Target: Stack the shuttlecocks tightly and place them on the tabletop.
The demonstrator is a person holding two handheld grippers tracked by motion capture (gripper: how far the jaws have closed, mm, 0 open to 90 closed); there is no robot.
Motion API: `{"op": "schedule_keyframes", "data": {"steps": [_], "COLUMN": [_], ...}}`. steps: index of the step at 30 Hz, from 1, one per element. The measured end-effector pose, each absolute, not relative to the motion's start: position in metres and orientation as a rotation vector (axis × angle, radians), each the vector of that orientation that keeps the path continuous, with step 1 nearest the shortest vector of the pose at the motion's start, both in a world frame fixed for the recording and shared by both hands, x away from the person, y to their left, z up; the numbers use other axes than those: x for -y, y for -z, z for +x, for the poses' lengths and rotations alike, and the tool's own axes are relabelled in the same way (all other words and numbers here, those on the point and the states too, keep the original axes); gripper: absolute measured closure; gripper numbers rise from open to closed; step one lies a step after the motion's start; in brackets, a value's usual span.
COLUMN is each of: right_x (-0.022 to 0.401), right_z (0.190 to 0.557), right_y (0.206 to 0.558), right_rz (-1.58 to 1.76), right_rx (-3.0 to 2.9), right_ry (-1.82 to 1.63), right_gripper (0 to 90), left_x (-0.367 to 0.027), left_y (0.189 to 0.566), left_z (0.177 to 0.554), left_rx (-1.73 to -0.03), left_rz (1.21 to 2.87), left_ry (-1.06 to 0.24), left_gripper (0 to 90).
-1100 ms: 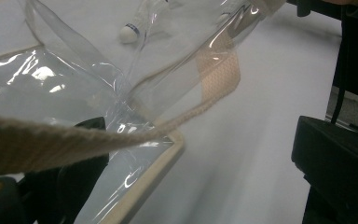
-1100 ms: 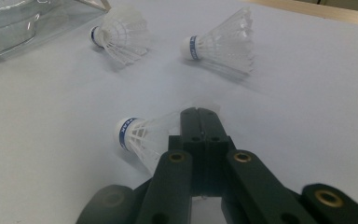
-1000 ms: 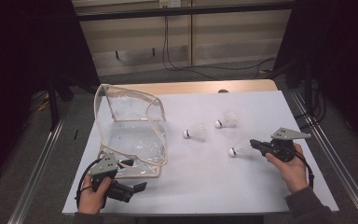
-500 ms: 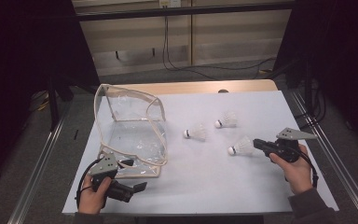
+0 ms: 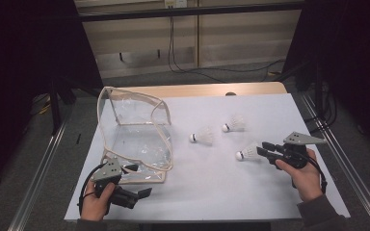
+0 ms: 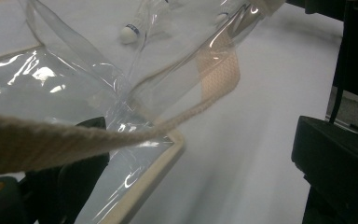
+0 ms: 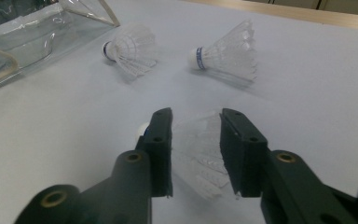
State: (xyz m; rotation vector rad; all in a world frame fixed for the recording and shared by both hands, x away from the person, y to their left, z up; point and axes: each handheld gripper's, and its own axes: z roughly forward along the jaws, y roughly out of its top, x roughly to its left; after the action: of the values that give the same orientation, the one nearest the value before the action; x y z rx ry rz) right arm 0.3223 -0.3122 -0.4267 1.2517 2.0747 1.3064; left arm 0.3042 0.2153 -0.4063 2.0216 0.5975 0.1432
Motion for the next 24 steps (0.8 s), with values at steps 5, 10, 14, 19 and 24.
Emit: {"op": "schedule_keyframes", "data": {"steps": [5,10,14,19,24], "right_x": [0.308,0.306,0.305,0.304,0.302], "right_z": [0.324,0.325,0.326,0.327,0.328], "right_y": [0.429,0.431,0.433,0.436,0.438], "right_rz": [1.249,1.243,1.247,1.251,1.248], "right_rx": [-2.099,-2.114,-2.123,-2.141,-2.164], "right_ry": [-1.307,-1.297,-1.291,-1.271,-1.258], "right_gripper": [52.8,46.3,43.1,42.0,41.6], "left_x": [-0.215,-0.215,-0.215,-0.215,-0.215], "left_y": [0.407,0.406,0.407,0.407,0.407], "left_z": [0.304,0.305,0.305,0.304,0.304], "left_rx": [-0.598,-0.595,-0.595,-0.592,-0.593], "left_rz": [2.016,2.023,2.022,2.019,2.016], "left_ry": [-0.143,-0.146,-0.145,-0.143,-0.144], "left_gripper": [4.0,3.7,3.7,3.7,3.7]}}
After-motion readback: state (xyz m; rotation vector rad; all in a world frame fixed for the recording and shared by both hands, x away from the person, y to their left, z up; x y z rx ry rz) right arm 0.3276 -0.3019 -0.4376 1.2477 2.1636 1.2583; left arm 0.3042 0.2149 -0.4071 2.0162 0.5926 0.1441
